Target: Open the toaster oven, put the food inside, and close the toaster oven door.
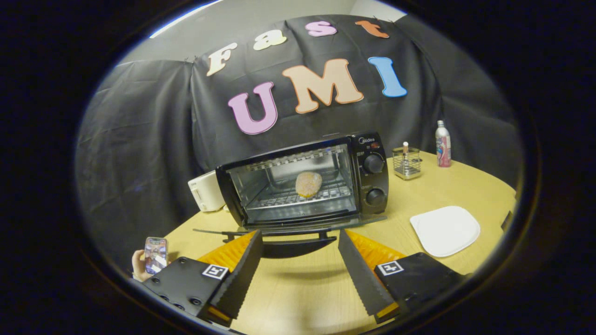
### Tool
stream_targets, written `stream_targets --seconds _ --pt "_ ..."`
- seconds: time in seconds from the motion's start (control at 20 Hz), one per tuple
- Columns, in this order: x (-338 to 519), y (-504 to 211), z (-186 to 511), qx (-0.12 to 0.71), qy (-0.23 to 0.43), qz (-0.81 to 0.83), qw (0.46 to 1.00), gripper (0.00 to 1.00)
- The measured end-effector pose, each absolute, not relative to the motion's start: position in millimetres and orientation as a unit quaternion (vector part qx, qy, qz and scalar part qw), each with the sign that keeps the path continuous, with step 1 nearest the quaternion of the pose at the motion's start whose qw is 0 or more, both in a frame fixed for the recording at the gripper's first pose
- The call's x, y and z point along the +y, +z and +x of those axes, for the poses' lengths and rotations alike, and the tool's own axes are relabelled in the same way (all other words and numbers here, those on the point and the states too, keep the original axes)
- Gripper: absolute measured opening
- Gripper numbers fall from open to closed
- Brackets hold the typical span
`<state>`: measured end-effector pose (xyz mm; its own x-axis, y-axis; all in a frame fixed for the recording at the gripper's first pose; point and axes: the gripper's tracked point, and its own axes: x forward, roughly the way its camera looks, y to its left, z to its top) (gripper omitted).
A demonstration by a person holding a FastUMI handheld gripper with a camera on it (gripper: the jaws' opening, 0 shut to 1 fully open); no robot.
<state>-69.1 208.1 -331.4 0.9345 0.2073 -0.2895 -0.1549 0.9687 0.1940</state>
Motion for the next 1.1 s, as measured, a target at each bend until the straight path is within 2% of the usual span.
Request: stream_targets --seconds 0.65,1.1 --pt "218.9 -267.1 3.6 0.1 0.097 0.091 0.986 1.0" --pt "228.2 -238.4 61.4 0.068 0.064 0.022 0.995 1.0"
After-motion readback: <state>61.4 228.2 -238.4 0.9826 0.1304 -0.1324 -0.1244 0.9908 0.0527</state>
